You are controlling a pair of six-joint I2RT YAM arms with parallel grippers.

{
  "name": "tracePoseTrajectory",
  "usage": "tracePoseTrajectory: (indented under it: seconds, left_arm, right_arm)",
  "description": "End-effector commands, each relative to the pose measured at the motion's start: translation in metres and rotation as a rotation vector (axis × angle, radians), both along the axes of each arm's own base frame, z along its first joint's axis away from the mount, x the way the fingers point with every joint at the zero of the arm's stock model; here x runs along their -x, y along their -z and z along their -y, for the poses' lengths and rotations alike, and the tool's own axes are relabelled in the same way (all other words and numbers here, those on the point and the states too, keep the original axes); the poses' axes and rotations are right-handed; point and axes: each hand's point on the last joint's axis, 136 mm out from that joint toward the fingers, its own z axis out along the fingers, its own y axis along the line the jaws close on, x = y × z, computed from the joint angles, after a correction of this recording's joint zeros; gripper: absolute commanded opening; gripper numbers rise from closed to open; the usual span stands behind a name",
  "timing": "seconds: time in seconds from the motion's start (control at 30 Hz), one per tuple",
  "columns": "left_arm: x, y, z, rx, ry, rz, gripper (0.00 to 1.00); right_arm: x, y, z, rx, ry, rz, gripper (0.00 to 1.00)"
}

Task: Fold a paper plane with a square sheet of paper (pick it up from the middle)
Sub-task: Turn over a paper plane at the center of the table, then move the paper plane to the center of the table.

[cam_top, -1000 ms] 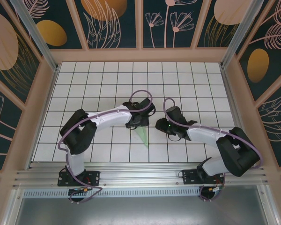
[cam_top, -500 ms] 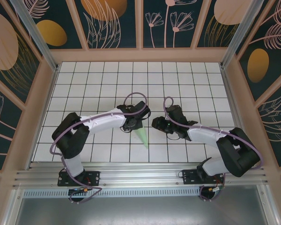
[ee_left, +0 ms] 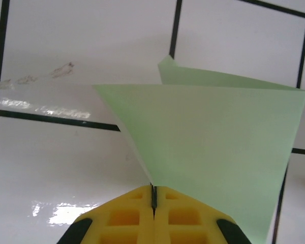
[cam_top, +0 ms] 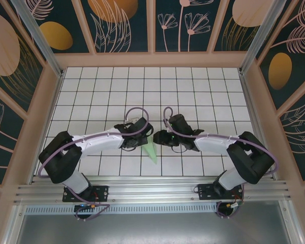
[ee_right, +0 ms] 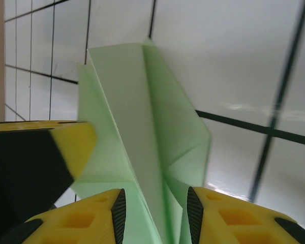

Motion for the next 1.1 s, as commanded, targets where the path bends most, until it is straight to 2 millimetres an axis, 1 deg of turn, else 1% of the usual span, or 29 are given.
tracePoseTrajectory:
  seconds: [0.0, 0.1, 0.23, 0.33, 0.47, 0.53, 0.6, 0.63, 0.7, 0.77, 0.83, 0.9, 0.97, 1.07]
  left_arm:
    - [-0.012, -0.012, 0.003, 0.062, -0.02, 0.074, 0.0]
    - [-0.013, -0.014, 0.002, 0.068, -0.021, 0.08, 0.0]
    - [-0.013, -0.011, 0.003, 0.068, -0.018, 0.071, 0.0]
    - [-0.012, -0.008, 0.002, 0.065, -0.018, 0.069, 0.0]
    - [-0.012, -0.007, 0.0, 0.061, -0.018, 0.069, 0.0]
    - [-0.011, -0.006, -0.001, 0.063, -0.017, 0.067, 0.0]
    - [-0.01, -0.005, -0.002, 0.058, -0.019, 0.068, 0.0]
    - [-0.01, -0.004, -0.003, 0.058, -0.02, 0.066, 0.0]
    - [-0.009, -0.004, -0.004, 0.061, -0.02, 0.065, 0.0]
    - [-0.009, -0.004, -0.004, 0.062, -0.017, 0.065, 0.0]
    - [-0.009, -0.004, -0.004, 0.062, -0.015, 0.067, 0.0]
    - [-0.01, -0.005, -0.003, 0.065, -0.014, 0.069, 0.0]
    - [-0.011, -0.005, -0.003, 0.068, -0.014, 0.07, 0.0]
    - [-0.01, -0.005, -0.003, 0.069, -0.016, 0.069, 0.0]
  right_arm:
    - [0.007, 0.003, -0.006, 0.034, -0.02, -0.006, 0.4]
    - [0.013, 0.012, 0.003, 0.068, 0.028, -0.038, 0.4]
    - [0.036, 0.018, -0.003, 0.079, -0.059, -0.051, 0.37]
    - [0.042, 0.019, -0.003, 0.121, -0.076, -0.025, 0.38]
    - [0.032, 0.008, -0.005, 0.118, -0.057, 0.028, 0.38]
    - [0.019, 0.006, 0.0, 0.165, -0.004, 0.056, 0.38]
    - [0.004, 0.008, 0.009, 0.192, 0.071, 0.062, 0.4]
    - [-0.002, 0.007, 0.011, 0.173, 0.09, 0.052, 0.4]
    - [-0.008, 0.004, 0.007, 0.096, 0.077, 0.033, 0.41]
    - [-0.011, -0.001, -0.001, 0.056, 0.054, 0.038, 0.43]
    - [-0.009, -0.002, -0.009, 0.034, 0.005, 0.033, 0.44]
    - [-0.006, 0.002, -0.015, 0.031, -0.027, 0.017, 0.44]
    - [-0.004, 0.008, -0.018, 0.033, -0.044, 0.002, 0.44]
    - [-0.006, 0.012, -0.019, 0.036, -0.046, 0.002, 0.44]
